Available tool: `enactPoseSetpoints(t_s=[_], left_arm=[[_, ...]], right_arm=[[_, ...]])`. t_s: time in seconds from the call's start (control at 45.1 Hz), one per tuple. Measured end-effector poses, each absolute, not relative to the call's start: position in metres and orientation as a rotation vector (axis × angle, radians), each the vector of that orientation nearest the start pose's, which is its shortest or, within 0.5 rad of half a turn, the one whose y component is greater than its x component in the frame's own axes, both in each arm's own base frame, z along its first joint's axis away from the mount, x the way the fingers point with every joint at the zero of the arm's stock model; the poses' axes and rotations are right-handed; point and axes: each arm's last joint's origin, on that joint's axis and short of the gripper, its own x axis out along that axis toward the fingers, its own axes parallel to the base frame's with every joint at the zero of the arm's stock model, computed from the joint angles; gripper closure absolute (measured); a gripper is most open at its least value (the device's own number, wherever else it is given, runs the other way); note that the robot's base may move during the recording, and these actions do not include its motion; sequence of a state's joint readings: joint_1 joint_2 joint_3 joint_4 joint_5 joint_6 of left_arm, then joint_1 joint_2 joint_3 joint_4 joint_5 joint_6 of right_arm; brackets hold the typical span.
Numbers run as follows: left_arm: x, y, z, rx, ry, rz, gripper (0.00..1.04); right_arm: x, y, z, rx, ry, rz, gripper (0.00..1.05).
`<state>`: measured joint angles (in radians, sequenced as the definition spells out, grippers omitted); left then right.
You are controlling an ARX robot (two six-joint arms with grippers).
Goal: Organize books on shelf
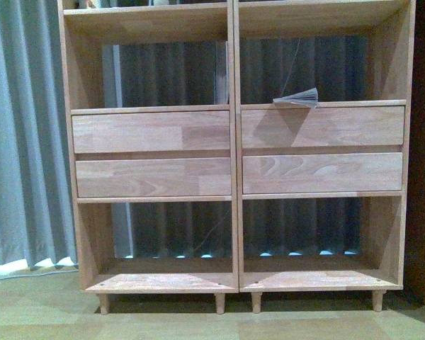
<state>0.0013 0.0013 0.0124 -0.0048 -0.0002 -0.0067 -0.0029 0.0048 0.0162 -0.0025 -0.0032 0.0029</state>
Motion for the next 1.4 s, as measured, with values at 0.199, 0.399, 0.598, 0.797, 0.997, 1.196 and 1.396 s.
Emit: enactPoseSetpoints(t_s=[0.199, 0.399, 0.598, 0.797, 0.997, 1.196, 1.396], left_arm=[[0.097, 0.0001, 0.1672, -0.007, -0.006, 0.002, 0.07], [0.097, 0.0002, 0.1672, -0.007, -0.006, 0.002, 0.07], [0.097, 0.0001, 0.1672, -0.007, -0.006, 0.002, 0.07], [0.097, 0.0001, 0.1672, -0.007, -0.006, 0.002, 0.07], [0.097, 0.0002, 0.1672, -0.007, -0.006, 0.002, 0.07], [0.097, 0.0001, 0.1672, -0.007, -0.006, 0.002, 0.07], [0.097, 0.0002, 0.1672, -0.007, -0.006, 0.002, 0.07]], right_arm=[[0.097, -0.0002, 0.1684, 0.003, -0.009, 0.0, 0.07], [0.097, -0.0002, 0.1684, 0.003, -0.009, 0.0, 0.07], [0.097, -0.0002, 0.1684, 0.003, -0.009, 0.0, 0.07], [0.097, -0.0002, 0.1684, 0.003, -0.009, 0.0, 0.07], [0.097, -0.0002, 0.1684, 0.003, -0.009, 0.0, 0.07], [0.097, -0.0002, 0.1684, 0.003, -0.009, 0.0, 0.07], [0.097, -0.0002, 0.1684, 0.003, -0.009, 0.0, 0.07]])
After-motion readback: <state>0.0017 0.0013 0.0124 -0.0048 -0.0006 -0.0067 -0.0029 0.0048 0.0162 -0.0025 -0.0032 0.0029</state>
